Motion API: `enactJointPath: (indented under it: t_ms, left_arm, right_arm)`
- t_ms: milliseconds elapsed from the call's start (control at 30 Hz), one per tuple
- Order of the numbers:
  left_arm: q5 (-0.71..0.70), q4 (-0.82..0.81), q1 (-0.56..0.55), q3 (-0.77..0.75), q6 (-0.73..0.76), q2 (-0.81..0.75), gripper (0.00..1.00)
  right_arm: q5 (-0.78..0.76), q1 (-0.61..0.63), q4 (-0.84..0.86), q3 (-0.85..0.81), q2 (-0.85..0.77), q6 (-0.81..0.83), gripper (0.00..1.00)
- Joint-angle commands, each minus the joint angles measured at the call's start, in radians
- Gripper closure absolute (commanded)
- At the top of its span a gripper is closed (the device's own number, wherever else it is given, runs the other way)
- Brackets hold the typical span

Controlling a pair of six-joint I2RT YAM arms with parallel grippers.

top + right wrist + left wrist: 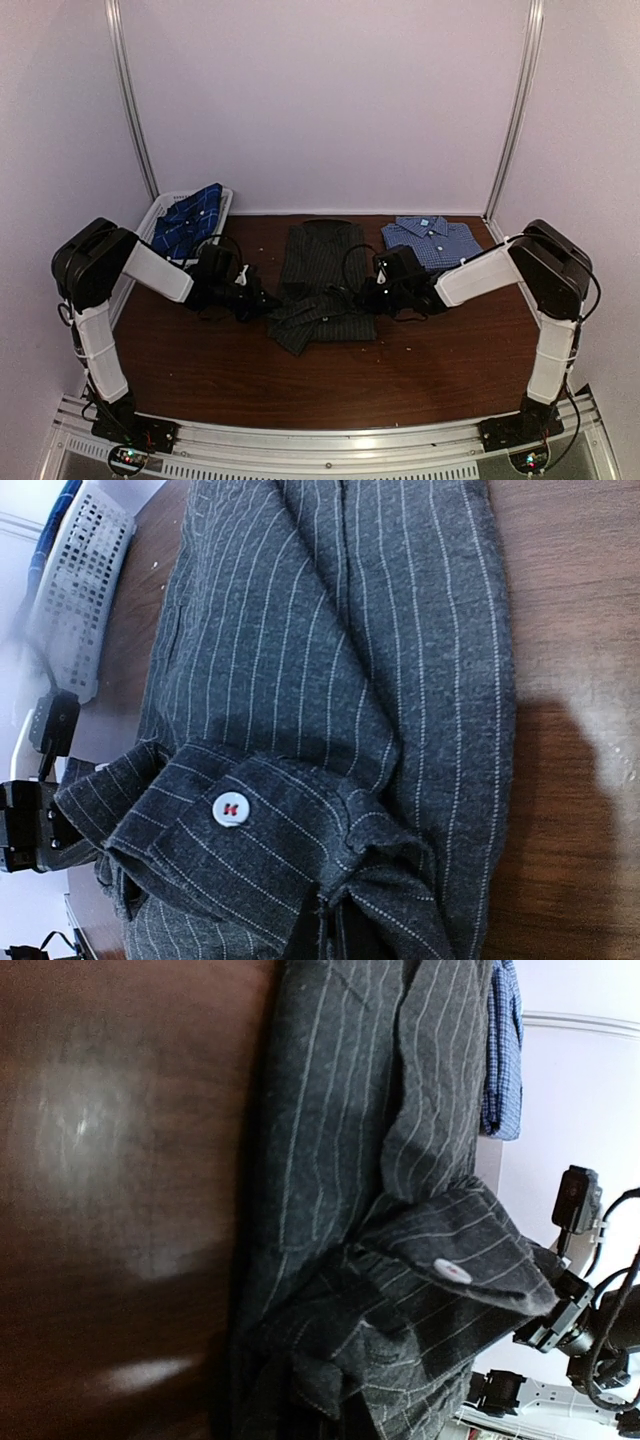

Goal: Fold and stack the long sleeve shirts
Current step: Fold the rectangle-folded shirt at the center of the board, then move the 2/3-rectangle-folded shirt to the center of the board, then smooth out the 2/3-rectangle-folded shirt at the center of the board.

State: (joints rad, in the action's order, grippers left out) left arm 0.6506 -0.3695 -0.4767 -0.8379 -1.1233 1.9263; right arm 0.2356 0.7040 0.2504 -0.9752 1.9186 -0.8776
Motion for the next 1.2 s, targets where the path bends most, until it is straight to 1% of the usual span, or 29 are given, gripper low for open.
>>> enactJointPath:
  t_ms: [0,200,333,400,533,767,800,867,933,967,1000,1033,1100,1167]
  left_arm:
    - [-0.002,-0.029,-0.032,0.078,0.025,-0.042,1.00]
    - [-0.024,-0.063,-0.082,0.264,0.001,-0.191,1.00]
    - [-0.045,-0.043,-0.110,0.330,-0.002,-0.294,1.00]
    - [-0.051,-0.019,-0.114,0.330,0.012,-0.322,1.00]
    - [-0.063,0.055,-0.114,0.278,0.060,-0.338,1.00]
    - [-0.048,0.096,-0.112,0.194,0.114,-0.283,1.00]
    - [-0.044,0.096,-0.112,0.184,0.117,-0.272,1.00]
    - [-0.044,0.098,-0.111,0.172,0.123,-0.259,0.99]
    - [-0.044,0.097,-0.108,0.163,0.126,-0.252,0.92]
    - [-0.046,0.098,-0.104,0.160,0.126,-0.252,0.85]
    - [-0.046,0.098,-0.101,0.158,0.127,-0.255,0.77]
    - [-0.048,0.101,-0.098,0.154,0.131,-0.261,0.69]
    - [-0.057,0.119,-0.092,0.143,0.143,-0.275,0.55]
    - [-0.069,0.148,-0.085,0.129,0.168,-0.294,0.44]
  right_arm:
    - [0.012,0.063,0.011,0.051,-0.017,0.001,1.00]
    - [-0.012,0.150,0.067,0.201,-0.116,-0.066,1.00]
    - [-0.036,0.177,0.059,0.253,-0.178,-0.082,1.00]
    - [-0.039,0.180,0.049,0.255,-0.200,-0.083,1.00]
    - [-0.055,0.179,0.017,0.235,-0.239,-0.073,1.00]
    - [-0.089,0.174,-0.018,0.192,-0.242,-0.057,1.00]
    - [-0.090,0.172,-0.017,0.188,-0.241,-0.055,0.98]
    - [-0.095,0.169,-0.021,0.183,-0.239,-0.053,0.91]
    - [-0.103,0.164,-0.028,0.177,-0.243,-0.046,0.84]
    - [-0.107,0.162,-0.035,0.173,-0.249,-0.042,0.80]
    - [-0.112,0.161,-0.043,0.169,-0.255,-0.038,0.74]
    - [-0.117,0.160,-0.051,0.166,-0.262,-0.033,0.65]
    - [-0.122,0.158,-0.069,0.162,-0.278,-0.022,0.53]
    - [-0.135,0.157,-0.093,0.159,-0.296,-0.011,0.42]
